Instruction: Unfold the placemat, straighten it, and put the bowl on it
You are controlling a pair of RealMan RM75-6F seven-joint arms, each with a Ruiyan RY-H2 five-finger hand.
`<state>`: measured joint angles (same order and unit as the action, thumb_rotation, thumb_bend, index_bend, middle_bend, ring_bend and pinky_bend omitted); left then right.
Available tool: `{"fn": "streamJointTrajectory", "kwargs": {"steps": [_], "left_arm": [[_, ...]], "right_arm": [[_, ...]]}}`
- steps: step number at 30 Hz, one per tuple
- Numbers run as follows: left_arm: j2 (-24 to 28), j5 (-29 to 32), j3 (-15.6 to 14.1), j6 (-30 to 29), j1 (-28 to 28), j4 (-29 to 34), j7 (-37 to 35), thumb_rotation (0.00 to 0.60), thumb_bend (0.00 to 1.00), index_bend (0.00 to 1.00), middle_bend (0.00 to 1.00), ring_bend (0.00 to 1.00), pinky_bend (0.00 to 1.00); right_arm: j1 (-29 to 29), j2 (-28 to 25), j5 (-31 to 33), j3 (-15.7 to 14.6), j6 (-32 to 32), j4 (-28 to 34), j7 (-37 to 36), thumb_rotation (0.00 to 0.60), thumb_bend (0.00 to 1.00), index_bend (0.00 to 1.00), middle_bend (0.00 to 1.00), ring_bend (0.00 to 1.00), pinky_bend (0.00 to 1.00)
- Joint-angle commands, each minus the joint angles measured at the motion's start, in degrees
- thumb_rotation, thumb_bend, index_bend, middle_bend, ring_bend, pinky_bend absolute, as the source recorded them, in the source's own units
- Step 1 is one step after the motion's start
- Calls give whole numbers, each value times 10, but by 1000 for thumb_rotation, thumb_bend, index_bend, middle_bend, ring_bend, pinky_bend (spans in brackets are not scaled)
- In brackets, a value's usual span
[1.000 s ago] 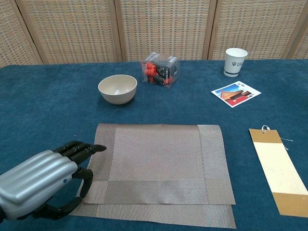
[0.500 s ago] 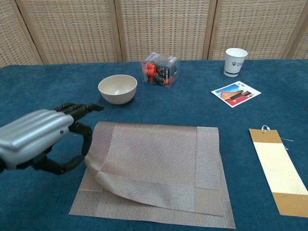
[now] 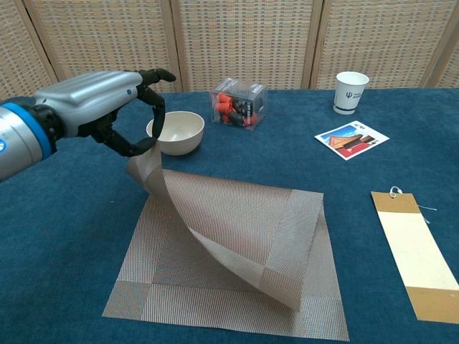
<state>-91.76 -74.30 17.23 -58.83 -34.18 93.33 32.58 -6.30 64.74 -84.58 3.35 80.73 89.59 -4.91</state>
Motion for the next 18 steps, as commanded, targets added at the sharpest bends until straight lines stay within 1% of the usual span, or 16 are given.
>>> {"fn": "streamJointTrajectory", "kwargs": {"steps": [1, 6, 10, 15, 18], "left_arm": [[-29, 40, 39, 9, -47, -35, 40, 600, 530, 583, 0, 0, 0], [-78, 125, 89, -16, -100, -82, 103, 600, 530, 587, 0, 0, 0], [-106, 168, 114, -35, -144, -128, 151, 600, 530, 587, 0, 0, 0], [-132, 231, 139, -40, -194, -191, 190, 600, 529, 583, 0, 0, 0], [-140, 252, 141, -39, -213, -219, 202, 600, 525, 557, 0, 0, 0]], "right_arm": [[-1, 1, 3, 2, -2, -2, -1, 600, 83, 12, 0, 0, 0], [-4, -1, 18, 8, -13, -9, -12, 600, 84, 12, 0, 0, 0], [-6, -3, 28, 13, -18, -13, -21, 600, 83, 12, 0, 0, 0], [-8, -5, 35, 17, -23, -16, -29, 600, 83, 12, 0, 0, 0], [-9, -6, 38, 19, -26, -17, -33, 600, 84, 12, 0, 0, 0]]}}
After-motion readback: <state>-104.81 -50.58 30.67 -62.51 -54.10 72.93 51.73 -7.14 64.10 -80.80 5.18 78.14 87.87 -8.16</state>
